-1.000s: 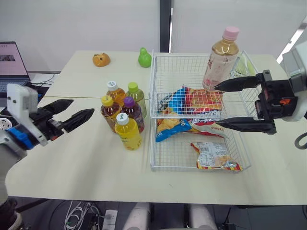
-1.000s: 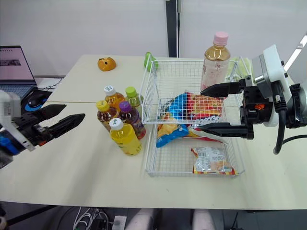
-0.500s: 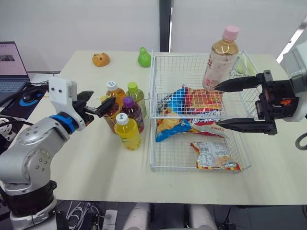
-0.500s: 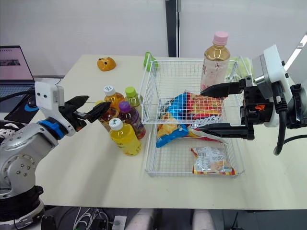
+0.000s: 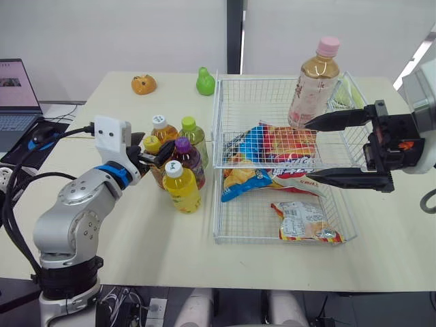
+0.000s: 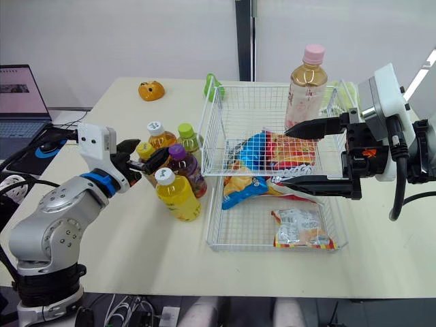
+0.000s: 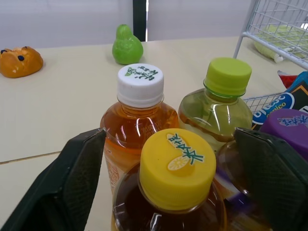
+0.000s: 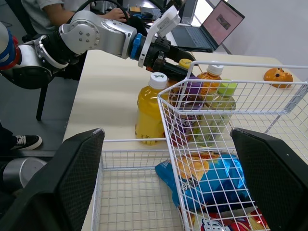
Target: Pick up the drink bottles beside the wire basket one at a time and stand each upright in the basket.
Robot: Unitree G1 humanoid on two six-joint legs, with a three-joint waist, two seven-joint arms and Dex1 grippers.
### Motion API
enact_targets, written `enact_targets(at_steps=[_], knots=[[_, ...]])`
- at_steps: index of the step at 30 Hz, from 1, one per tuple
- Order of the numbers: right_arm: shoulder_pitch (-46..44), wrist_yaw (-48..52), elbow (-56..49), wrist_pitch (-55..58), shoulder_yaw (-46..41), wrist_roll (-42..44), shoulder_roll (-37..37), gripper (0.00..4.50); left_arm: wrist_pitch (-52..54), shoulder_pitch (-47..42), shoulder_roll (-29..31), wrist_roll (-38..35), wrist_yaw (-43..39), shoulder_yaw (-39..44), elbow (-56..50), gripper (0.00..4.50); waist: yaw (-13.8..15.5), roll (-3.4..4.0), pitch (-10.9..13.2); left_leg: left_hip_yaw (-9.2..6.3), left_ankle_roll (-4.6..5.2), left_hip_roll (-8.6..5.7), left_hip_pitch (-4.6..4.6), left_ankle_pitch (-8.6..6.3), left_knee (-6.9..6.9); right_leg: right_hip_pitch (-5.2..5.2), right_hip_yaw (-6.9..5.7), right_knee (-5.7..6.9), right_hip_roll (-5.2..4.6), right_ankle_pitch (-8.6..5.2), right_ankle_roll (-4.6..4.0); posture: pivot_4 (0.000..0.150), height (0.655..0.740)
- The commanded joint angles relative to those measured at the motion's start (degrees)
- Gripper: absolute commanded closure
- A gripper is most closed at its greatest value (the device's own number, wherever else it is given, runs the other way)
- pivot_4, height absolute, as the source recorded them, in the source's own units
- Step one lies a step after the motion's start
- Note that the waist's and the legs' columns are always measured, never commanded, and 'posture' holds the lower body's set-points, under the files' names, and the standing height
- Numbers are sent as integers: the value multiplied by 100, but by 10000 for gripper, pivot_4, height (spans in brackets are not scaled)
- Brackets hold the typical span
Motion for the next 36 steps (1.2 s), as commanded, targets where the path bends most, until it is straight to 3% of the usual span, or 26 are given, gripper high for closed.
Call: enact_targets(at_steps=[1,6,14,20,23,27,31,36], knots=[[-150,-40,-107,-5,-197,46,-15,0,-203,-41,13,94,-8,-38,-36,14847,0,0,0,0,0,0,0,0,0,0,0,0,0,0,0,1500,7400],[-141,-83,-131,13,-206,67,-15,0,-395,-3,-29,182,-64,-115,74,30595,2,0,0,-1,0,0,0,0,0,0,-1,0,0,0,0,1500,7400],[-36,-145,-154,26,-357,60,-66,0,-428,393,241,-197,-405,367,-471,31274,-7,0,0,-1,0,0,-1,0,-2,-2,0,-1,-1,0,1,1500,7400],[159,-113,-55,45,-727,17,-212,0,-12,441,1391,-1220,-1285,1547,-597,31274,-3,-2,3,-14,0,2,-18,0,-1,-12,-9,-3,2,-1,0,1500,7400],[238,-139,2,67,-853,-9,-268,0,188,-333,2048,-1854,-1595,2033,33,31274,7,-3,4,-25,-1,4,-23,1,3,-11,-15,-5,12,-1,-2,1500,7400],[335,-169,76,64,-1041,-111,-383,0,349,-1393,2960,-2068,-2277,1720,983,31274,9,-9,6,-25,-1,-4,-25,1,4,-7,-14,-14,11,1,5,1500,7400],[534,-220,5,132,-1298,-64,-417,0,385,-2784,3262,-1969,-2746,813,1892,31274,14,-9,7,-26,0,-4,-26,0,-3,-7,-16,-22,12,4,10,1500,7400],[965,-462,-258,292,-1759,102,-357,0,400,-4880,3097,-1564,-3364,-313,3253,31274,-5,-34,24,-30,-1,-2,-33,1,4,-9,-16,-12,19,4,10,1500,7400]])
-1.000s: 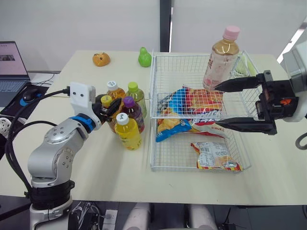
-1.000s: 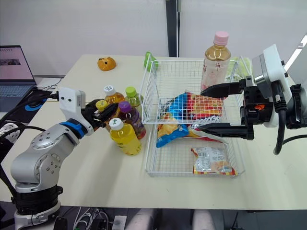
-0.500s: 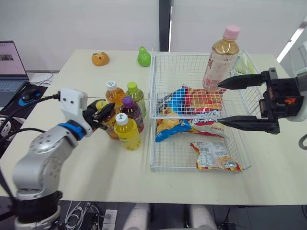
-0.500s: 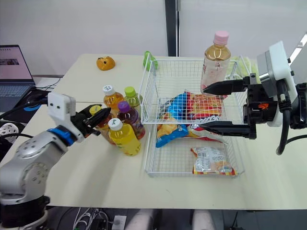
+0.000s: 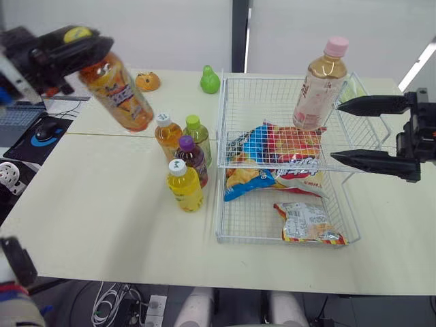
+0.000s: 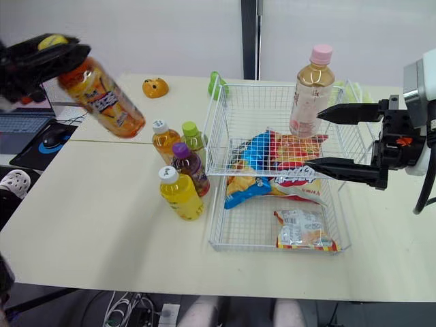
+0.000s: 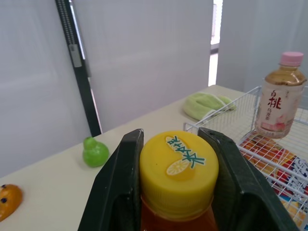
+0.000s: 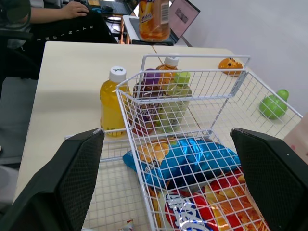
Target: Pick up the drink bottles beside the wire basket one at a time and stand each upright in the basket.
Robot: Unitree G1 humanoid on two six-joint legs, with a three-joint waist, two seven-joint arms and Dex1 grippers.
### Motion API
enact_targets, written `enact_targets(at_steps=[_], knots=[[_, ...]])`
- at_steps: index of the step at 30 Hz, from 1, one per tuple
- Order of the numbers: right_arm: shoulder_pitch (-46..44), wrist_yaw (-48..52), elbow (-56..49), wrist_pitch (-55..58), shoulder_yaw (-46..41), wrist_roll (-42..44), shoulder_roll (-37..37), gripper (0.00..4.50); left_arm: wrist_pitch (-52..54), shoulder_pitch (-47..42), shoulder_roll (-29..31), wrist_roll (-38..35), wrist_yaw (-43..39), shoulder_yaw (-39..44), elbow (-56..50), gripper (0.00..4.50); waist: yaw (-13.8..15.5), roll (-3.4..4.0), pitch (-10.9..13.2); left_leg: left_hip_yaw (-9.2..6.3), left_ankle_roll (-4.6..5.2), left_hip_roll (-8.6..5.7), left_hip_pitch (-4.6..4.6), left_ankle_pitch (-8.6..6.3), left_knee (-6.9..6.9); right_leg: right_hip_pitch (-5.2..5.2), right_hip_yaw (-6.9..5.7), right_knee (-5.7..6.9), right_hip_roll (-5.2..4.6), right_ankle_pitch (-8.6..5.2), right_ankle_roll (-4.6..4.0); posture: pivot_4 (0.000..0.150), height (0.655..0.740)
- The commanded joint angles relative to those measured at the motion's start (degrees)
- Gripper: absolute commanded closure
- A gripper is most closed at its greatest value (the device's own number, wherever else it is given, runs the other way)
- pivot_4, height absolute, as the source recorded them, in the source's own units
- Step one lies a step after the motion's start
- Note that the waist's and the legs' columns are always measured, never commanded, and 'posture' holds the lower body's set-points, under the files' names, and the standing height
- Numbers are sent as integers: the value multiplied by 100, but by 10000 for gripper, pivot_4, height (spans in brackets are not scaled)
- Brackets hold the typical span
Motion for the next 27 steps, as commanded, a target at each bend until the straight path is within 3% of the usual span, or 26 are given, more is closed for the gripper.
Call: enact_targets(at_steps=[1,6,10,14,27], knots=[[206,-201,-252,91,-548,135,-18,0,-122,-1351,-38,301,-375,-355,823,31274,-15,-9,8,0,0,2,-2,0,0,-4,0,-2,3,1,1,1500,7400],[666,-482,-517,217,-1071,222,62,0,-156,-2882,-692,806,-1043,-1081,2109,31274,-83,-11,9,4,0,0,-4,0,-1,-5,3,2,0,-2,4,1500,7400],[868,-690,-682,263,-1261,363,115,0,-361,-3585,-1397,1208,-1689,-1554,2790,31274,-94,-14,11,3,1,-2,-4,0,3,-3,1,7,-1,-2,5,1500,7400],[920,-847,-713,246,-1288,424,131,0,-930,-3943,-2019,1663,-2037,-1794,3368,31274,-137,-17,13,3,1,-2,-4,1,3,-4,2,9,-3,-2,6,1500,7400],[1608,-1019,-919,362,-2104,471,129,0,-2393,-4146,-3746,2717,-1822,-1783,5063,31274,-153,-22,19,9,3,-6,-6,1,5,-7,4,12,-5,-2,8,1500,7400]])
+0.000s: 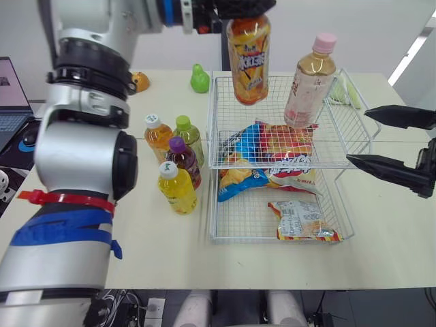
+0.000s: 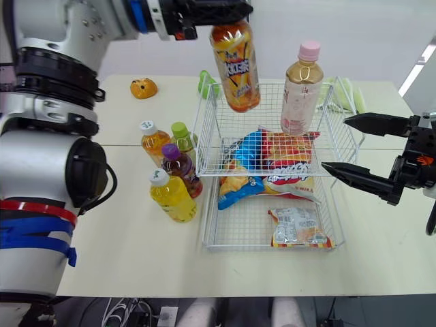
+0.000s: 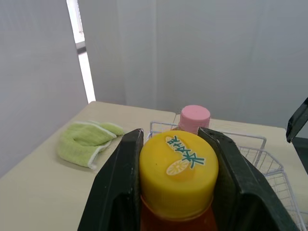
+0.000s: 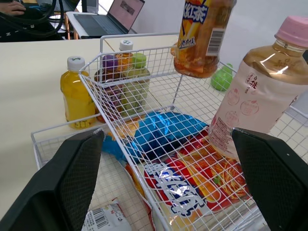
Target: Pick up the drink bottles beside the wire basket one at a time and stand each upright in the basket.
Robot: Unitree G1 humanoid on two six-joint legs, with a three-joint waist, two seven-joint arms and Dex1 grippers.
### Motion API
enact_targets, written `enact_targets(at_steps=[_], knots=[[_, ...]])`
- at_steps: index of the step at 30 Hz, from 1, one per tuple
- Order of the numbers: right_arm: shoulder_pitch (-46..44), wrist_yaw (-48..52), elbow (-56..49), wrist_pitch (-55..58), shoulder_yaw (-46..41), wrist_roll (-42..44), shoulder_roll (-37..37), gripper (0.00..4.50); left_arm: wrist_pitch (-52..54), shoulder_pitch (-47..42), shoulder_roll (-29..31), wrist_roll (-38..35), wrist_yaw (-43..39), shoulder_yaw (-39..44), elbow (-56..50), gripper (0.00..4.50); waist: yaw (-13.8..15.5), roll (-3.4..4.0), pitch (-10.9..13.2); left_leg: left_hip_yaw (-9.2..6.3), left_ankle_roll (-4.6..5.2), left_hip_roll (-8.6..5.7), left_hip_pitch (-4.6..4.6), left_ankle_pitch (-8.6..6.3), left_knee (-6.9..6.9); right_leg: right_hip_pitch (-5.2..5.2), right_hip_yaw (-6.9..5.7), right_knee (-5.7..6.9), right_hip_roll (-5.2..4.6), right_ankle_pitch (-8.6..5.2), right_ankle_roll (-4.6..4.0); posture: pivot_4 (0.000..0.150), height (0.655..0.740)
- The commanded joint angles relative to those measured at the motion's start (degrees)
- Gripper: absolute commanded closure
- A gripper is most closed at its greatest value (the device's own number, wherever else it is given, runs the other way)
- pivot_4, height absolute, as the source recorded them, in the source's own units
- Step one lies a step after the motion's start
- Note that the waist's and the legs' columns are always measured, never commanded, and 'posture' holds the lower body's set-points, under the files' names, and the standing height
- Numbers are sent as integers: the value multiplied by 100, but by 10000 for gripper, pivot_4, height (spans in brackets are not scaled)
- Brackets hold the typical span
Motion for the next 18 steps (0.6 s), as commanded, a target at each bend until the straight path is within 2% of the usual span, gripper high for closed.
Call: enact_targets(at_steps=[1,11,18], knots=[[108,-103,-152,45,-477,119,-34,0,-557,-291,-222,195,131,195,228,31274,3,-1,1,-1,0,-1,0,0,1,0,-1,0,0,0,0,1500,7400],[460,-282,-335,85,-897,188,-4,0,-962,-300,-912,561,270,301,907,31274,-2,-2,2,0,0,0,-1,0,0,0,-1,2,-1,0,1,1500,7400],[590,-347,-403,64,-1010,257,1,0,-1036,-355,-1090,722,196,396,1101,31274,5,-2,1,-1,0,-1,-1,0,2,2,-2,3,-1,0,2,1500,7400]])
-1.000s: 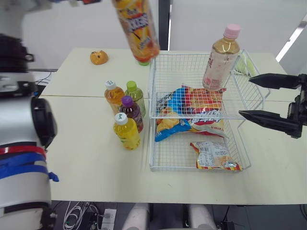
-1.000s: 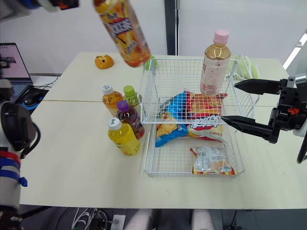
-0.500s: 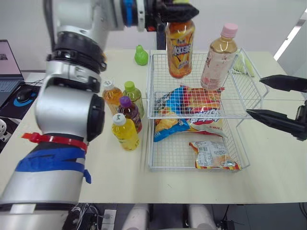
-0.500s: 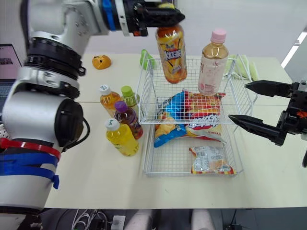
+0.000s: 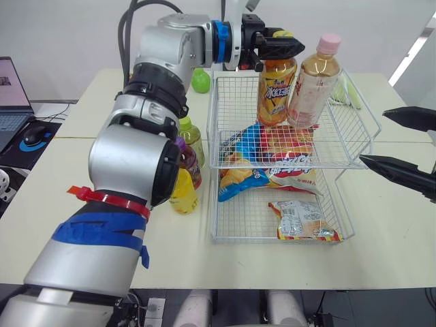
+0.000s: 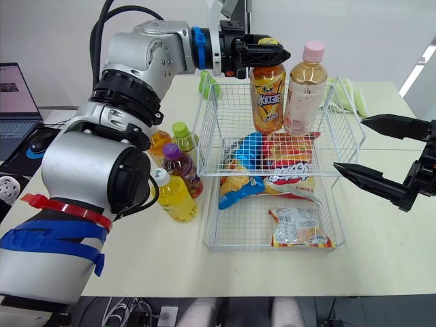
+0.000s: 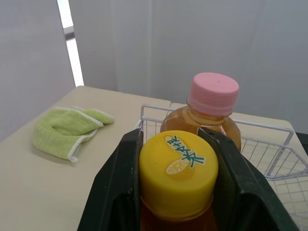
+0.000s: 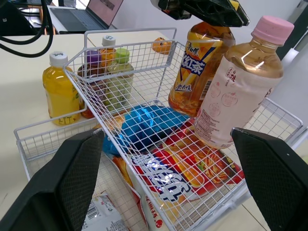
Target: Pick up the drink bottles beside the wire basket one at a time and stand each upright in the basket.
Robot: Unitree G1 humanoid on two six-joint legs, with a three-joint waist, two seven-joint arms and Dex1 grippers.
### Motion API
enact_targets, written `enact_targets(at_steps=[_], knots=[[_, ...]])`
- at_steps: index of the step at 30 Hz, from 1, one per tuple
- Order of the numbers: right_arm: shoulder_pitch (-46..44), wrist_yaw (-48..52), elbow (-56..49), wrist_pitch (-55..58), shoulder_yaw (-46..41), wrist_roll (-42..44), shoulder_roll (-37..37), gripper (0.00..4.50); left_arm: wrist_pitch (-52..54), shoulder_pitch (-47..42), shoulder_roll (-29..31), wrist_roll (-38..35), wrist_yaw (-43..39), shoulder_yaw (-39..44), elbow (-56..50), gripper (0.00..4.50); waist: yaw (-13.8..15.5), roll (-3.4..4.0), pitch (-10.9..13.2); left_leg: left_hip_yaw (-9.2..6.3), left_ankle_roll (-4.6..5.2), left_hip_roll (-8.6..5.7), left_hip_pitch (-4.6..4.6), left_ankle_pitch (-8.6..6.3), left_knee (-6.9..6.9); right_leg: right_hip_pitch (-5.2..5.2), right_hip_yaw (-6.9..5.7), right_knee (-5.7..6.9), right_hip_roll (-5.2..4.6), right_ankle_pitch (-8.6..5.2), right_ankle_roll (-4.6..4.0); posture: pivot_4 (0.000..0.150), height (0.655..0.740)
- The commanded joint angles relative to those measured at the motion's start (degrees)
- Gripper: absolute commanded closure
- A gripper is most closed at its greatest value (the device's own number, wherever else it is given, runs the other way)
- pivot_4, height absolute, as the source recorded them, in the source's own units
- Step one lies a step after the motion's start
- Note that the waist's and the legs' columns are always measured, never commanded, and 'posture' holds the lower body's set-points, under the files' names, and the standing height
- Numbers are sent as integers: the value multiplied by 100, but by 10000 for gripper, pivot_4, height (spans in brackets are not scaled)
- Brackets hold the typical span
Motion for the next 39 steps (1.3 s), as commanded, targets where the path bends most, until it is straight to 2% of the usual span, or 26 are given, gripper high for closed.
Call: enact_targets(at_steps=[1,7,8,15,16,24,29,34,39], knots=[[27,-30,-94,-45,-283,97,-14,0,-68,-267,-62,54,-89,142,-30,31274,1,0,0,0,0,0,0,0,0,0,0,0,0,0,0,1500,7400],[41,-104,-111,-50,-292,136,-44,0,-12,-335,-54,52,-173,272,30,31274,-1,0,0,0,0,0,1,0,2,1,0,2,0,0,0,1500,7400],[33,-122,-117,-49,-281,149,-50,0,-51,-340,-46,82,-188,276,27,24026,-1,0,0,0,0,0,1,0,2,1,0,2,0,0,1,1500,7400],[-38,-224,-110,-56,-212,255,-126,0,30,-395,42,93,-518,330,-83,2085,-6,1,0,1,0,0,1,0,2,1,0,2,0,0,1,1500,7400],[-48,-228,-98,-57,-202,257,-141,0,54,-403,74,81,-565,342,-112,489,-7,1,0,1,0,0,1,0,2,1,0,2,0,0,0,1500,7400],[-130,-238,-18,-109,-91,200,-229,0,290,-318,534,-12,-715,471,-619,489,-14,1,0,0,0,1,3,0,2,1,0,4,1,0,0,1500,7400],[-222,-194,72,-250,96,-8,-292,0,801,147,1242,-39,-1178,334,-1836,489,-35,4,-2,1,0,5,6,0,-1,1,4,4,4,0,0,1500,7400],[-359,-59,195,-346,337,-131,-360,0,1443,814,1947,-132,-893,471,-3141,489,-22,5,-3,-3,-1,4,9,1,3,4,5,7,5,0,0,1500,7400],[-576,165,409,-522,680,-246,-419,0,1948,2027,2945,-360,-901,643,-4679,489,-59,9,-5,0,-1,8,12,1,0,2,12,5,6,1,-2,1500,7400]])
